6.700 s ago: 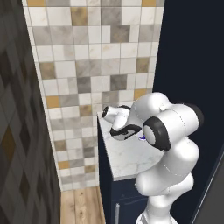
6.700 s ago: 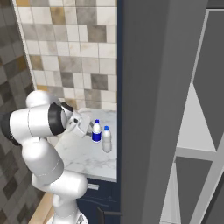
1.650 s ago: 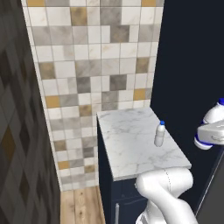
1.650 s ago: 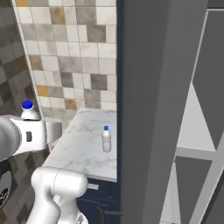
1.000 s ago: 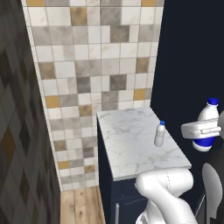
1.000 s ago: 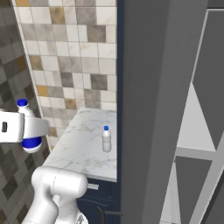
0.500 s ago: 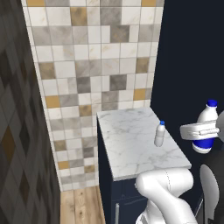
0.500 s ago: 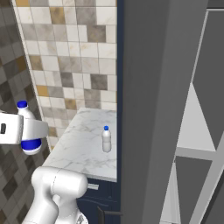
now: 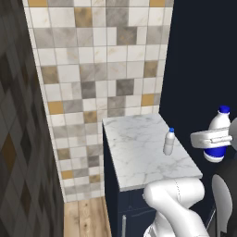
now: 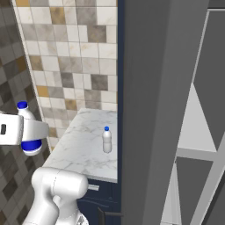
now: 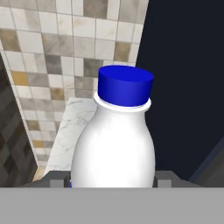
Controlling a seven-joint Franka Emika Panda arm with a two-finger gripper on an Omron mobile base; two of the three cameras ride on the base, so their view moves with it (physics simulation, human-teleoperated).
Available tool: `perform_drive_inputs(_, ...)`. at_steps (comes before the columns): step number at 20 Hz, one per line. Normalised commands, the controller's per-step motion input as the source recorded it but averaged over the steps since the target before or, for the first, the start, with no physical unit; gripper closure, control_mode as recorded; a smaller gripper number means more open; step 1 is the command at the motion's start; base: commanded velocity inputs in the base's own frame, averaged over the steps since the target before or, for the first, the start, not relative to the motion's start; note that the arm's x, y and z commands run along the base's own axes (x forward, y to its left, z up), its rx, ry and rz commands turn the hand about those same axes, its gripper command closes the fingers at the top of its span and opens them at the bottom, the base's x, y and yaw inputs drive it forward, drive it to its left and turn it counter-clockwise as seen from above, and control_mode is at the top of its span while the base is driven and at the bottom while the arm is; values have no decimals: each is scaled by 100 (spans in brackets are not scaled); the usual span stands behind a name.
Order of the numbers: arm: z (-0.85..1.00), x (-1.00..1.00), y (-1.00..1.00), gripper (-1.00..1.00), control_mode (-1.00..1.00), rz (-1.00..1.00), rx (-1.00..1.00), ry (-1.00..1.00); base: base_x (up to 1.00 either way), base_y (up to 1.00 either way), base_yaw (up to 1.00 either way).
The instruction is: Take the bottled waters from the counter and place them in the freezer to freeze. Close the freezer door after placing the bottles.
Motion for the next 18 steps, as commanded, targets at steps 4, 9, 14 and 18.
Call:
perform_drive_inputs(4, 0, 0, 0, 100, 100, 0, 0, 0, -18, 0, 0)
perform_drive_inputs(9, 0, 0, 0, 100, 100, 0, 0, 0, -38, 0, 0)
perform_drive_inputs(14, 0, 0, 0, 100, 100, 0, 0, 0, -39, -4, 0)
perform_drive_inputs(18, 0, 0, 0, 100, 100, 0, 0, 0, -44, -1, 0)
